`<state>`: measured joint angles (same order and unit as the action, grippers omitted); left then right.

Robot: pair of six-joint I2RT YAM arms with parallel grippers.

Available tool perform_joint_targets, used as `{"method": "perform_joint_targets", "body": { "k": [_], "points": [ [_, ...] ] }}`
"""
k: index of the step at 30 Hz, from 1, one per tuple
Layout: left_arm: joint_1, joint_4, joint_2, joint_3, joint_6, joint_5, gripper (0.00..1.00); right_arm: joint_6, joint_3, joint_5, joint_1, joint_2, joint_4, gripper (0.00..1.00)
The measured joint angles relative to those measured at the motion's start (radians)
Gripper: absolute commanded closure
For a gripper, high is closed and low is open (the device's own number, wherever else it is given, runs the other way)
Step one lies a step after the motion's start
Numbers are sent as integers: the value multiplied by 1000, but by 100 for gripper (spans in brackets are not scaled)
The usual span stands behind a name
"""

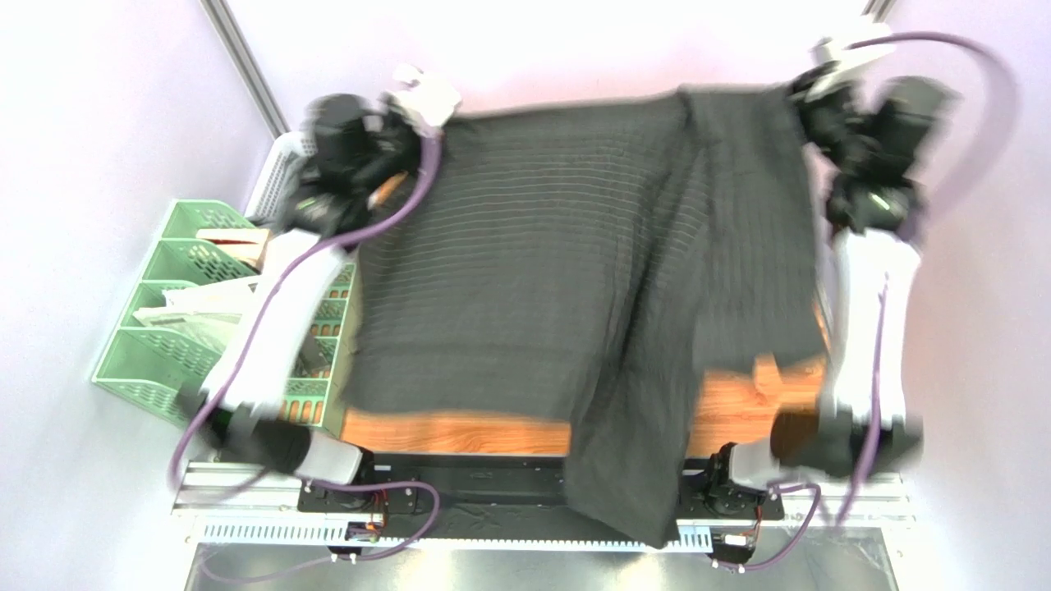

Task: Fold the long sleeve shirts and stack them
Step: Flatten the shirt out

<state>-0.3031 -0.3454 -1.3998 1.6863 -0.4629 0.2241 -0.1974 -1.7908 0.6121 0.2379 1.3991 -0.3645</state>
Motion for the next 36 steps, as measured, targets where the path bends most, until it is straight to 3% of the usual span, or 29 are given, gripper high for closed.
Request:
{"method": "perform_joint_targets", "body": {
  "k": [1, 3, 4, 5, 6, 8, 9, 12, 15, 19, 23, 28, 32, 36],
  "points": [
    [6, 11, -71, -31, -8, 0, 100, -12, 39, -6, -8, 75, -7, 93],
    [18, 17, -201, -69, -17, 6, 88, -28, 103, -17, -20, 213, -34, 71],
    [25, 18, -268, -74, -21, 8, 74, -39, 118, -31, -26, 280, -53, 40],
    [33, 11, -337, -69, -29, 5, 26, -52, 120, -46, -30, 346, -69, 32],
    [43, -6, -406, -46, -38, -2, 11, -64, 111, -63, -35, 403, -89, 28],
    [63, -63, -544, 42, -49, -24, 9, -94, 18, -111, -41, 510, -169, 7],
    [72, -89, -604, 92, -46, -40, 9, -111, -58, -137, -43, 569, -205, 2],
    [99, -145, -661, 135, -45, -74, 9, -163, -246, -217, -44, 670, -298, 3],
    [121, -193, -612, 103, -52, -63, 11, -207, -256, -241, -38, 645, -367, 9],
    [121, -291, -459, -23, -60, 0, 14, -233, -29, -204, -37, 471, -482, 28],
    [56, -370, -329, -193, -56, 68, 16, -217, 231, -166, -88, 320, -584, 23],
    [-38, -429, -344, -362, -51, 90, 14, -196, 469, -175, -144, 316, -616, 15],
    [-34, -463, -379, -427, -55, 85, 13, -196, 632, -225, -134, 317, -624, 15],
    [-27, -461, -390, -437, -63, 49, 14, -189, 686, -257, -138, 336, -618, 21]
  ]
}}
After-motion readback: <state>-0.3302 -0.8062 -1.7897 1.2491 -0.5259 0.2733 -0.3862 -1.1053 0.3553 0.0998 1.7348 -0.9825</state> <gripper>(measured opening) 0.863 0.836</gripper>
